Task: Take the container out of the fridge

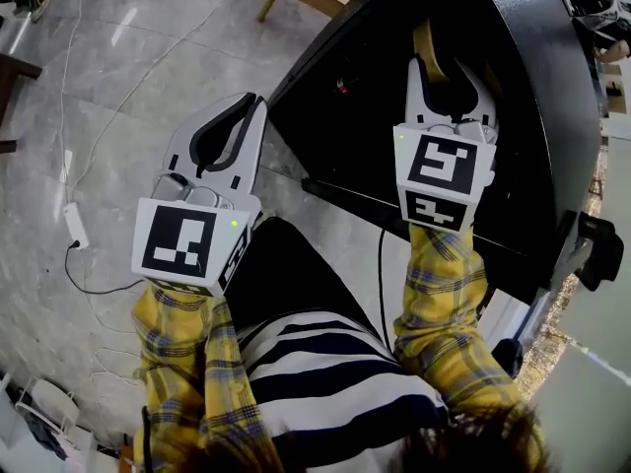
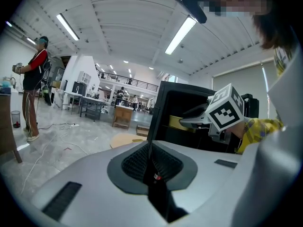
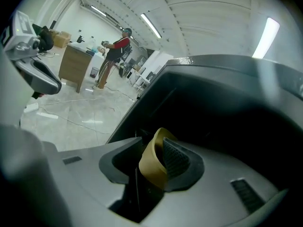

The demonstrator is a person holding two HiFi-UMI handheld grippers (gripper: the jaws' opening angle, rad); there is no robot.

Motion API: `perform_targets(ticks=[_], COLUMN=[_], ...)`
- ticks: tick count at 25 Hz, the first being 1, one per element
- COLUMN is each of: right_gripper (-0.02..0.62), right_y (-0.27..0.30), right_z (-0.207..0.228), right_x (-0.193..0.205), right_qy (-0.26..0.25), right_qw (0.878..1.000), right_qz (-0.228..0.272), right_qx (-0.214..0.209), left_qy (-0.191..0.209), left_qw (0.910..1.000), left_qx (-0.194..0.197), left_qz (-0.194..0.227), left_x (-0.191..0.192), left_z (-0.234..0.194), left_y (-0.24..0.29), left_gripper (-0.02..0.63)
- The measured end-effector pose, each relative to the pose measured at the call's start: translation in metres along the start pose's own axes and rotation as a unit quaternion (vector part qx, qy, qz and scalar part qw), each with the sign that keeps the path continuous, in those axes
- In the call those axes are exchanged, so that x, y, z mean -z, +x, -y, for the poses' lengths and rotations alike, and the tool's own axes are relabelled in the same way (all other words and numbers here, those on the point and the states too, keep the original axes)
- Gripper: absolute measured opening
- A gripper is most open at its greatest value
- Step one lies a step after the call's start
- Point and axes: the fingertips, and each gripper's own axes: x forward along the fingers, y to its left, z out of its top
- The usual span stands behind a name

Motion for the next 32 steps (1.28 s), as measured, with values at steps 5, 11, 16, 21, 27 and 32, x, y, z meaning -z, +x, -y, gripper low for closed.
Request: perform_targets(ticks=[5, 11, 16, 21, 27, 32], right_gripper=[0.132, 0.105, 0.074, 0.048, 0.048, 0.048], right_y=[0.007, -0.005, -0.004, -0.007, -0.020, -0.042], right_z=[-0.001, 0.007, 0.000, -0.011, -0.029, -0.048], right_x=[0.009, 0.015, 0.011, 0.008, 0.002, -0.001], right_qy=[-0.030, -0.051, -0.048, -0.060, -0.061, -0.059], right_qw=[0.999, 0.998, 0.997, 0.995, 0.995, 0.993], right_qz=[-0.032, -0.038, -0.035, -0.038, -0.032, -0.025], right_qx=[-0.011, -0.018, -0.043, -0.063, -0.078, -0.099], left_qy=[-0.010, -0.014, -0.016, -0.011, -0.008, -0.009], left_qw=[0.9999, 0.9999, 0.9998, 0.9998, 0.9998, 0.9996], left_qx=[0.001, -0.004, -0.006, -0.007, -0.015, -0.022], left_qz=[0.001, 0.001, 0.006, 0.012, 0.015, 0.018], left_x=[0.003, 0.001, 0.000, -0.007, -0.006, -0.006], left_z=[0.000, 0.007, 0.000, -0.003, -0.009, -0.010], left_y=[0.005, -0.001, -0.005, -0.015, -0.040, -0.067], left_gripper=[0.035, 0.035, 0.035, 0.035, 0.035, 0.035])
